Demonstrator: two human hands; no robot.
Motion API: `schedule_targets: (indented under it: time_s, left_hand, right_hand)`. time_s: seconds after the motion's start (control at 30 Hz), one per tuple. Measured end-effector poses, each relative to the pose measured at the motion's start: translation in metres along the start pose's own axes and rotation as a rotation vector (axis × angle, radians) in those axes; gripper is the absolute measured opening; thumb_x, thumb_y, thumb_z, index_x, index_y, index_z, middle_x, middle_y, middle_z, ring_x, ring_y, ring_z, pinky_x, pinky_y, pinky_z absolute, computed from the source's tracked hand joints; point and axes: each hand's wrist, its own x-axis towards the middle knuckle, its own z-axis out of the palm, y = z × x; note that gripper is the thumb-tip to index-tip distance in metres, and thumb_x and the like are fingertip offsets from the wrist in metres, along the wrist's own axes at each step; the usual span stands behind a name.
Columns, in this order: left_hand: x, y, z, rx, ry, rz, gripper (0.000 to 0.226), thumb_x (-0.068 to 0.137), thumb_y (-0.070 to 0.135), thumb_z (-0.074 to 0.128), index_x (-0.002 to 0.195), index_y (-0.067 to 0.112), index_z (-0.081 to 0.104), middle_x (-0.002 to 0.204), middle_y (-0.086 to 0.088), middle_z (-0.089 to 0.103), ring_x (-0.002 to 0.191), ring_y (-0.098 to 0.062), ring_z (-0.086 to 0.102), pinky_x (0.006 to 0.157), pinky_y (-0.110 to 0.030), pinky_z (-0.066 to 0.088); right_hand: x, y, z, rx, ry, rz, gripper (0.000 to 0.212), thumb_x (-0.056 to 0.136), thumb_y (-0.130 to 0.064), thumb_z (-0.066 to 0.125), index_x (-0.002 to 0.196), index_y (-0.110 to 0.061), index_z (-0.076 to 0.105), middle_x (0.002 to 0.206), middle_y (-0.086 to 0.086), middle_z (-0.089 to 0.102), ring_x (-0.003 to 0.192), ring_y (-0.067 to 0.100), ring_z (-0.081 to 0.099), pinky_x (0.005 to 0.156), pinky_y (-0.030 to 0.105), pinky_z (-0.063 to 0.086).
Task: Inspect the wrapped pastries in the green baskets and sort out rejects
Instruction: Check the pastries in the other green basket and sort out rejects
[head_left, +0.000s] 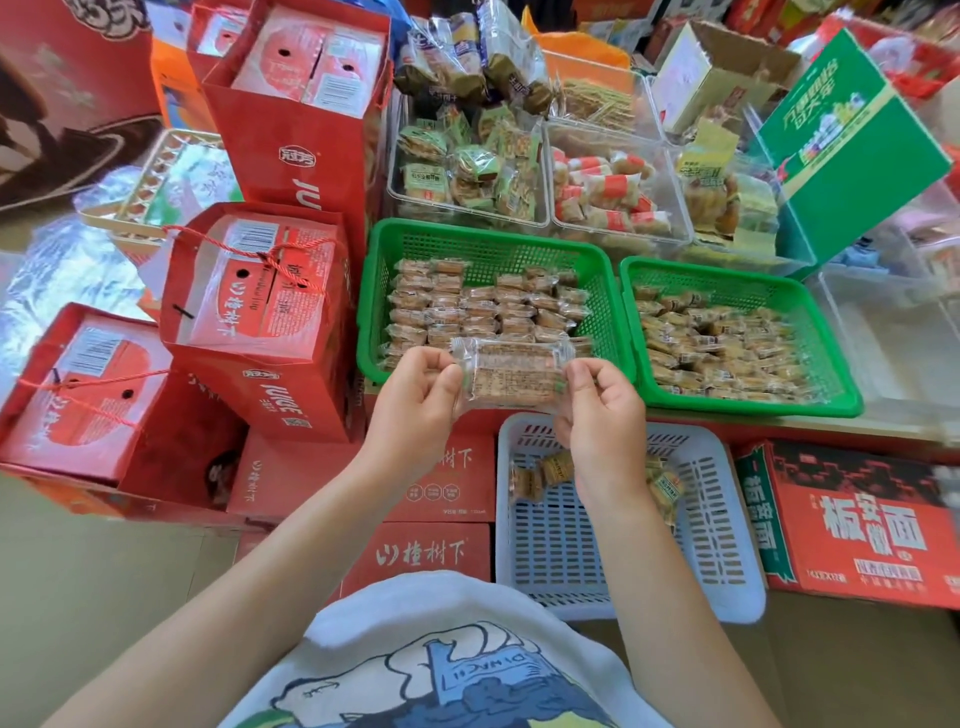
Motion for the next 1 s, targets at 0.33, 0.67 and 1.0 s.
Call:
schedule_targets:
  time_s: [0.33, 0.67, 1.0]
  left_hand:
    - [0.037, -0.006, 0.003, -0.455, -0.151, -0.270, 0.034, 0.104, 0.040, 0.050, 0.079, 0.017, 0.048, 0.055, -0.001, 0.043, 0.048, -0.015, 0.037, 0.046, -0.026, 0.033]
    - [0.117, -0.037, 0.029, -0.246, -0.102, -0.242, 0.017, 0.103, 0.028, 0.056, 0.092, 0.015, 0.055, 0.061, 0.007, 0.056, 0.054, -0.012, 0.047, 0.057, -0.027, 0.040]
    - [0.183, -0.136, 0.035, 1.048, 0.025, -0.112, 0.053, 0.102, 0.041, 0.038, 0.148, 0.014, 0.041, 0.160, -0.007, 0.032, 0.151, -0.024, 0.021, 0.121, -0.046, 0.018]
  right_hand:
    - [0.027, -0.001, 0.015, 0.181, -0.143, 0.092, 0.025, 0.106, -0.018, 0.046, 0.085, -0.016, 0.059, 0.056, -0.003, 0.036, 0.045, 0.009, 0.024, 0.040, 0.024, 0.020]
    - [0.103, 0.015, 0.016, -0.037, -0.383, 0.244, 0.036, 0.098, -0.042, 0.054, 0.107, -0.008, 0.047, 0.089, 0.015, 0.068, 0.064, 0.026, 0.069, 0.058, 0.036, 0.057]
    - [0.250, 0.048, 0.063, -0.370, -0.214, 0.016, 0.028, 0.090, -0.022, 0.071, 0.114, -0.024, 0.056, 0.119, -0.005, 0.058, 0.110, 0.015, 0.055, 0.089, 0.030, 0.045]
